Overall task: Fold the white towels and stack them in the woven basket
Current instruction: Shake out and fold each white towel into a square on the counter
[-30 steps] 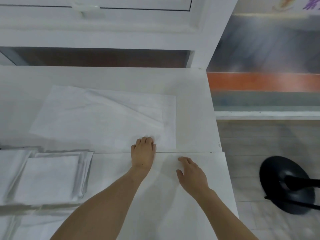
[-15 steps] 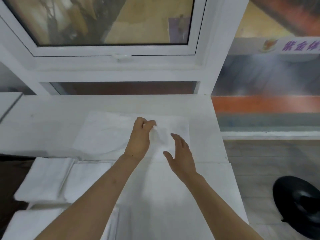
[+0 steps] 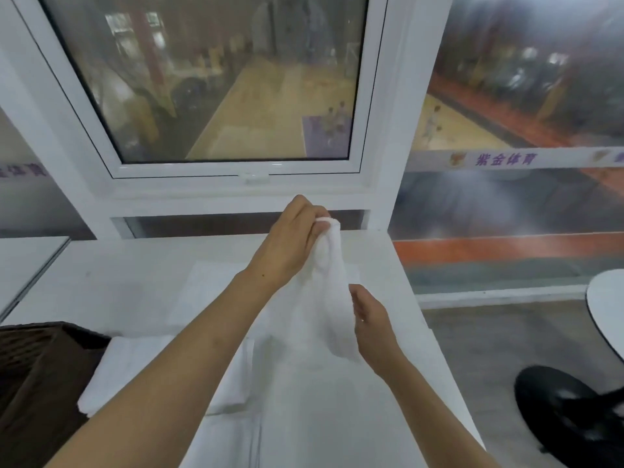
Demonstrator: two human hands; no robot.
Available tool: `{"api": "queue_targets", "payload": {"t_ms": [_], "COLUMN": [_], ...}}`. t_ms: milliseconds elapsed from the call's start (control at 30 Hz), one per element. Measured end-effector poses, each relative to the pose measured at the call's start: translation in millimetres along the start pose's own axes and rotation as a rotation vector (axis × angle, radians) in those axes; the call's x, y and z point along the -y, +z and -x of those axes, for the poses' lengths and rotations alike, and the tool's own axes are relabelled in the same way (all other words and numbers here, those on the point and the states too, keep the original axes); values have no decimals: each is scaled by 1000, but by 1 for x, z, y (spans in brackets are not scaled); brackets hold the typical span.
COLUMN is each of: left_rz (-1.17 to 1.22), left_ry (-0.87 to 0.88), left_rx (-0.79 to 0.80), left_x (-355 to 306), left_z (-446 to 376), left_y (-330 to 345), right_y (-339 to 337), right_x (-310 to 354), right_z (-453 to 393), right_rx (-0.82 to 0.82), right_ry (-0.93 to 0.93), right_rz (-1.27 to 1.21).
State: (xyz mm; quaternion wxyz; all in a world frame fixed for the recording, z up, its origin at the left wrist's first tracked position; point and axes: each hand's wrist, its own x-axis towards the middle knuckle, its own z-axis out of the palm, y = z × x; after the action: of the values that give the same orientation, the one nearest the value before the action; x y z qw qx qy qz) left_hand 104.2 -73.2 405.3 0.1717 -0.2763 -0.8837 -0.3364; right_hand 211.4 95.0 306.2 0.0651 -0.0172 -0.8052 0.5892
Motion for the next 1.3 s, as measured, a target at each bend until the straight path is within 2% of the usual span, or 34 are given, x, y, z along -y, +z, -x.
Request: {"api": "queue_targets", "payload": {"t_ms": [200, 333, 433, 567, 667, 767, 900, 1033, 1133, 1300], "left_rz": [30, 89, 134, 146, 117, 109, 243, 518, 497, 569], "left_ry": [81, 63, 51, 48, 25, 1, -189, -436, -457, -370], "left_rx": [24, -6, -15, 160, 287, 322, 131, -195, -249, -269], "left_x": [-46, -66, -68, -42, -17, 10, 30, 31, 32, 24], "left_z": [-10, -15, -18, -21, -24, -28, -42, -65, -79, -77], "left_y": [-8, -10, -17, -34, -45, -47, -43, -52, -64, -81], "right_y": [-33, -50, -61, -83, -96, -102, -103, -104, -110, -125], "right_x": [37, 43, 41, 48, 54, 59, 70, 91, 107, 125], "right_z": [53, 68, 66, 51, 20, -21, -75, -112, -127, -116], "right_rx": [-106, -86, -176, -306, -309, -276, -231, -338, -378, -321], "right_ry": [-89, -59, -39, -22, -29, -69, -72, -127, -193, -302], "right_rz": [-127, -39, 47, -41, 1, 122, 174, 91, 82, 118]}}
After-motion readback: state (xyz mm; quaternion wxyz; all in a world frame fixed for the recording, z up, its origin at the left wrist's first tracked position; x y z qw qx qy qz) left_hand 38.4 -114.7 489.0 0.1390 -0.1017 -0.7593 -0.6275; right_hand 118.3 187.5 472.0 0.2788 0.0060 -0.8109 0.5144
